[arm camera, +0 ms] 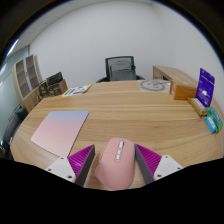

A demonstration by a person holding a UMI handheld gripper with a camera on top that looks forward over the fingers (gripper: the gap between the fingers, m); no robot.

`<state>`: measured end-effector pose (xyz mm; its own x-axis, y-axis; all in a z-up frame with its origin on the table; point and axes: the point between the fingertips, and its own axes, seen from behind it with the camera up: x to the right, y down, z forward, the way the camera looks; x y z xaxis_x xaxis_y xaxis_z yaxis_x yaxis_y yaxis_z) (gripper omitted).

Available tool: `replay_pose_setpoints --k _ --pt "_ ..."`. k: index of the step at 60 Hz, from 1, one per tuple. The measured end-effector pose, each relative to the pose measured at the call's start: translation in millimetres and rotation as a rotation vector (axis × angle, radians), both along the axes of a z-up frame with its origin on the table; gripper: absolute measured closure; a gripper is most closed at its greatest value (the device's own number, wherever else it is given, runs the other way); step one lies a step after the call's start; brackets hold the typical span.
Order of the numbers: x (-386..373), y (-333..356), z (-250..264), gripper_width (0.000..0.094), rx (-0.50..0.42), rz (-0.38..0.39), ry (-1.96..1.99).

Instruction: Arrange mouse

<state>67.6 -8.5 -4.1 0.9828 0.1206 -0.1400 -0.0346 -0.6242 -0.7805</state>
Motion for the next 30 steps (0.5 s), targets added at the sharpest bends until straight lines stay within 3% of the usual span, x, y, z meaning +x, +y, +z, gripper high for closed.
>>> replay_pose_setpoints --k 5,9,21,27,30 --pt "2.6 4.2 -1.2 0.0167 0.005 0.007 -0.025" --pt "9.9 3.9 -4.4 0.0345 0.002 0.004 -0.066" --pt "14.9 0.0 -7.1 0.047 -0.003 -0.047 -0.069" --pt "13.8 -0.1 -5.3 0.0489 -0.044 -0.079 -0.076" --pt "-3.1 7.2 14.0 0.0488 -0.017 -0.084 -0.065"
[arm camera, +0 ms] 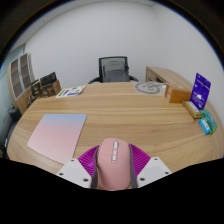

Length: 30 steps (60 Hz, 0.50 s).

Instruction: Arrange mouse

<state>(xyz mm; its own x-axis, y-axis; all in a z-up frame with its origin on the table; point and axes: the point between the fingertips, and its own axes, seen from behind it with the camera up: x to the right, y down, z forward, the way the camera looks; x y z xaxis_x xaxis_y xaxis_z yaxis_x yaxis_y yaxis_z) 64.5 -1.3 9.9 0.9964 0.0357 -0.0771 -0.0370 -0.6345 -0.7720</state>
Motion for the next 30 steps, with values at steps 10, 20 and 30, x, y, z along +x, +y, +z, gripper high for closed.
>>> replay_pose_setpoints --k 10,20,30 --pt "-107.0 43.1 43.0 0.0488 0.065 0.03 -0.004" --pt "-218.4 87.1 37.3 0.049 0.068 0.052 -0.002" --pt "-260.1 94.5 0.2 0.049 -0.013 0.056 -0.089"
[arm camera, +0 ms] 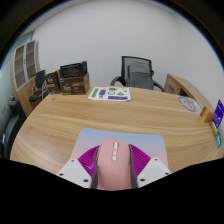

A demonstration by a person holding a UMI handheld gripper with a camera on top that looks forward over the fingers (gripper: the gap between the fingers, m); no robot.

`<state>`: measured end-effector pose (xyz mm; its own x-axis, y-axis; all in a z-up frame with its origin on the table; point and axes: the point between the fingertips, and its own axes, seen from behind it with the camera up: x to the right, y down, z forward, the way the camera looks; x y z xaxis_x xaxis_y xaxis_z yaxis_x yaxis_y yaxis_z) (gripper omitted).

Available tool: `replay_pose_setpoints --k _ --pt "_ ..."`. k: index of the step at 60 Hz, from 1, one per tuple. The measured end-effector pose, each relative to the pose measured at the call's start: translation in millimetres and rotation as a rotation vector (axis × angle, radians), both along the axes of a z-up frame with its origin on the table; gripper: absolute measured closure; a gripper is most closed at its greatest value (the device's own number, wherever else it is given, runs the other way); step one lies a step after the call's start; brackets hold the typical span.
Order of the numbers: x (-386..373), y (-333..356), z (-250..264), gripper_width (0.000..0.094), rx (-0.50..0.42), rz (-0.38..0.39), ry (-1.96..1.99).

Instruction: Arrange mouse

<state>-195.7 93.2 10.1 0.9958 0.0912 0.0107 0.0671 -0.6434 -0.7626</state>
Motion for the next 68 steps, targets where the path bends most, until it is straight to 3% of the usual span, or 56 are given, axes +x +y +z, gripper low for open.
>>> replay_pose_setpoints --k 7,22,29,34,35,52,58,68 --pt "5.4 -4.9 -17.8 0.049 -0.049 -0.057 -0.015" --pt "5.5 -2.0 -20.4 0.0473 -0.051 0.036 -0.05" --pt "11.7 -4.6 -21.8 0.034 -0.078 0.009 -0.039" --pt "12.2 -11.7 -13.3 0.0092 -0.085 -0.031 0.022" --pt "12.2 -12.9 -9.9 0.008 -0.077 -0.038 0.034" --pt "17.5 -114.6 53.5 0.0101 -0.024 -0.104 0.199" --pt "27.5 -170.5 82.7 0.0103 0.029 -0.083 0.256" --pt "71.7 -278.6 104.1 0.0103 0.041 -0.045 0.229"
